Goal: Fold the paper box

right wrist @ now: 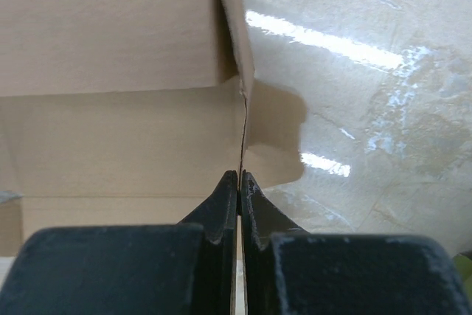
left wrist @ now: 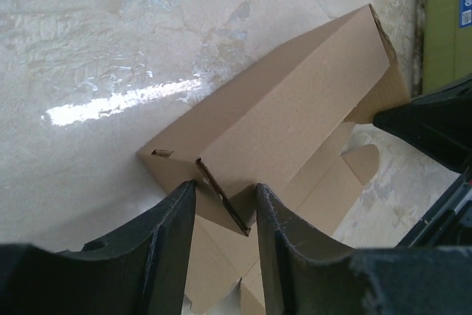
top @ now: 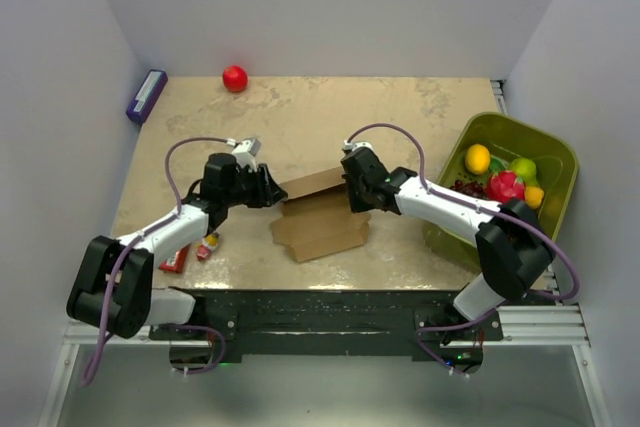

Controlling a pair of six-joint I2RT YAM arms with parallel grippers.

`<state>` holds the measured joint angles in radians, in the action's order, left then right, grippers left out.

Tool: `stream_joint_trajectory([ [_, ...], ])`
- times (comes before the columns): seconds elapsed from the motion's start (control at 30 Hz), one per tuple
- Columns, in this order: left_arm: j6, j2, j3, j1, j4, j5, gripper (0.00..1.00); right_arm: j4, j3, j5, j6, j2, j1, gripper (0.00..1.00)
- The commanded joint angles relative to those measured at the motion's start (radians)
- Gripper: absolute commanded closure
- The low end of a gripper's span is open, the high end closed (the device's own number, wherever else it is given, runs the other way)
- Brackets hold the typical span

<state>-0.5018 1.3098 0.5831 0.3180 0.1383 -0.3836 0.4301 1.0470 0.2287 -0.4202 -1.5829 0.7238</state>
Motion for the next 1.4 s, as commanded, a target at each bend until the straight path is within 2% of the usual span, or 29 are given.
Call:
stream_joint_trajectory([
  [0.0,0.019,0.054,0.087,0.000,-0.035,-0.119,0.58,-0.004,0.062,-0.043,-0.003,-0.014,0.031,1.00],
  [0.2,0.089,0.152,0.173,0.000,-0.129,-0.182,0.62,-0.040,0.064,-0.080,-0.015,-0.040,0.045,1.00],
  [0.4,0.154,0.187,0.210,-0.002,-0.200,-0.153,0.63,-0.096,0.054,-0.094,-0.048,-0.075,0.046,0.98],
  [0.5,0.177,0.192,0.219,-0.005,-0.218,-0.124,0.63,-0.100,0.062,-0.083,-0.054,-0.083,0.045,0.86],
  [0.53,0.186,0.195,0.222,-0.011,-0.223,-0.120,0.63,-0.097,0.064,-0.080,-0.055,-0.081,0.046,0.79],
  [0.63,0.212,0.207,0.247,-0.022,-0.250,-0.109,0.63,-0.083,0.064,-0.069,-0.045,-0.051,0.046,0.69],
  [0.8,0.244,0.246,0.296,-0.030,-0.285,-0.106,0.63,-0.028,0.074,-0.054,-0.014,0.050,0.046,0.54],
  [0.9,0.249,0.259,0.307,-0.034,-0.289,-0.110,0.63,0.009,0.087,-0.046,0.000,0.127,0.043,0.37],
  [0.97,0.250,0.259,0.310,-0.036,-0.290,-0.107,0.63,0.042,0.102,-0.046,0.015,0.156,0.032,0.30],
  [1.1,0.258,0.253,0.305,-0.039,-0.287,-0.097,0.63,0.084,0.114,-0.046,0.049,0.205,-0.043,0.30],
  [1.2,0.259,0.250,0.302,-0.039,-0.284,-0.097,0.63,0.059,0.068,-0.072,0.081,0.225,-0.151,0.36],
  [1.37,0.261,0.250,0.302,-0.040,-0.282,-0.103,0.63,-0.004,-0.008,0.009,0.141,0.177,-0.164,0.40],
])
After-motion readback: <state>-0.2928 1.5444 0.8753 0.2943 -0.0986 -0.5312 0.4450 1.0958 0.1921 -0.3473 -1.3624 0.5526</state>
